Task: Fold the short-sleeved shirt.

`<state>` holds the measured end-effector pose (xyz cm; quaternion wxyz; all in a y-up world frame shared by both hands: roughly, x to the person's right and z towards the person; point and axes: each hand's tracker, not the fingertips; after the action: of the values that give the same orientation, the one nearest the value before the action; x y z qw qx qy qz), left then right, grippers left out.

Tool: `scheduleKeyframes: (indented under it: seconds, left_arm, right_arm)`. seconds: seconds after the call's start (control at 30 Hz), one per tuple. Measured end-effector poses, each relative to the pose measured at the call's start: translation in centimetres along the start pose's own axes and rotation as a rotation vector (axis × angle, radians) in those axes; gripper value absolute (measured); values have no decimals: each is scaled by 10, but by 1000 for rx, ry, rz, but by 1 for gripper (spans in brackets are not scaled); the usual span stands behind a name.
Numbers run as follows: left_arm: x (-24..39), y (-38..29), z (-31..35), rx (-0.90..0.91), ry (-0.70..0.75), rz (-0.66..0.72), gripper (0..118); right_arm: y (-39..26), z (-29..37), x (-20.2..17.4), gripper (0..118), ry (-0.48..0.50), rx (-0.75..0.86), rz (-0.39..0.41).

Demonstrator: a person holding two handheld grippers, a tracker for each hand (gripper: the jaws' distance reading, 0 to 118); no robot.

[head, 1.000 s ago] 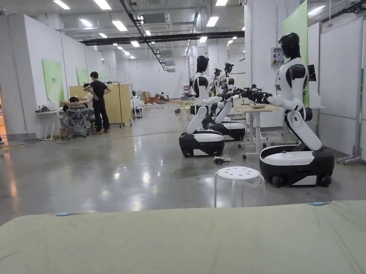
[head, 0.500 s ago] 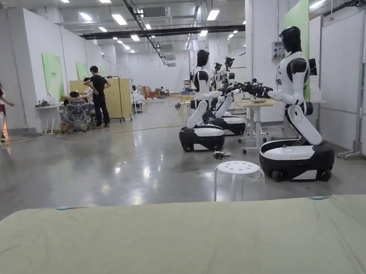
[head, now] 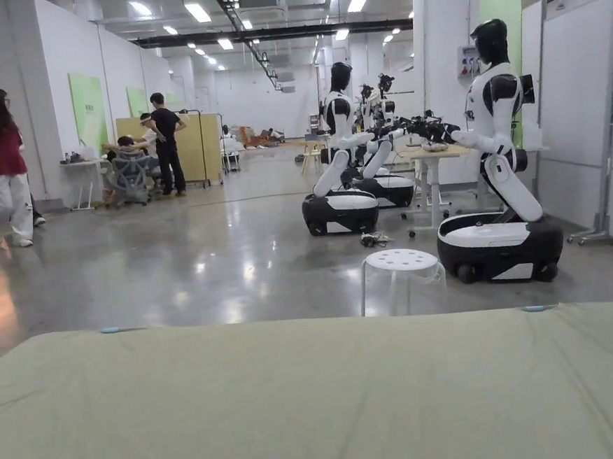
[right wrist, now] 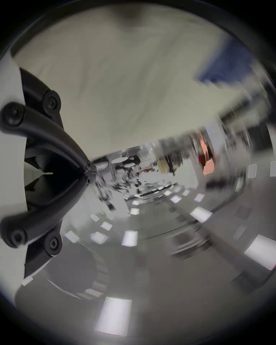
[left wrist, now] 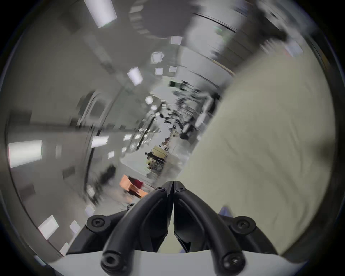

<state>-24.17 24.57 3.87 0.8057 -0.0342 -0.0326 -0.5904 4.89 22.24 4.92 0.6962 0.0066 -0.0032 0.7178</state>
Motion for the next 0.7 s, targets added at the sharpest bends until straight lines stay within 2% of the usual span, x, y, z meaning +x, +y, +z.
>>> scheduleKeyframes:
  seconds: [0.07,0.1,0.17,0.2,0.23,0.27,0.33,0.43,0.47,0.5,0.53,0.57,0.6,0.63,0.67,0.7]
  left_arm:
    - [20,-2,3,1,-49,-183,3]
    - [30,-5,5,2,-82,-258,3]
    - [48,-9,11,6,-158,-345,3]
    - [54,-10,15,3,-203,-356,3]
    - [59,-12,20,21,-221,-371,3]
    - [61,-13,23,24,-189,-353,3]
    - [47,-8,23,3,-176,-223,3]
    - [-4,2,15,-21,-107,248,3]
    - [-23,-8,11,-23,-70,434,3]
    - [-42,-14,11,-13,-79,655,3]
    - [-51,-20,12,0,-99,790,3]
    - [-57,-30,14,32,-121,974,3]
    - [-57,-39,16,55,-133,1131,3]
    - [-56,-43,17,64,-142,1199,3]
    - [-56,-46,17,67,-135,1237,3]
    - [-56,-47,17,67,-123,1255,3]
  right_arm:
    - [-5,8,-25,0,16,89,253]
    - [-7,12,-34,0,53,129,320]
    - [-7,19,-46,0,167,161,350]
    - [-6,21,-50,0,183,163,340]
    - [-4,22,-53,0,171,156,315]
    - [-2,24,-53,0,165,147,257]
    - [1,22,-41,0,141,98,77]
    - [-1,8,-13,0,118,-25,-358]
    - [-7,3,-2,0,126,-59,-553]
    - [-15,-3,9,0,139,-129,-812]
    - [-22,-4,14,0,141,-166,-986]
    - [-32,-4,17,0,151,-183,-1217]
    - [-43,-3,17,0,165,-191,-1402]
    - [-48,-4,14,0,165,-223,-1512]
    - [-51,-3,11,0,135,-248,-1564]
    - [-50,-1,8,0,116,-246,-1571]
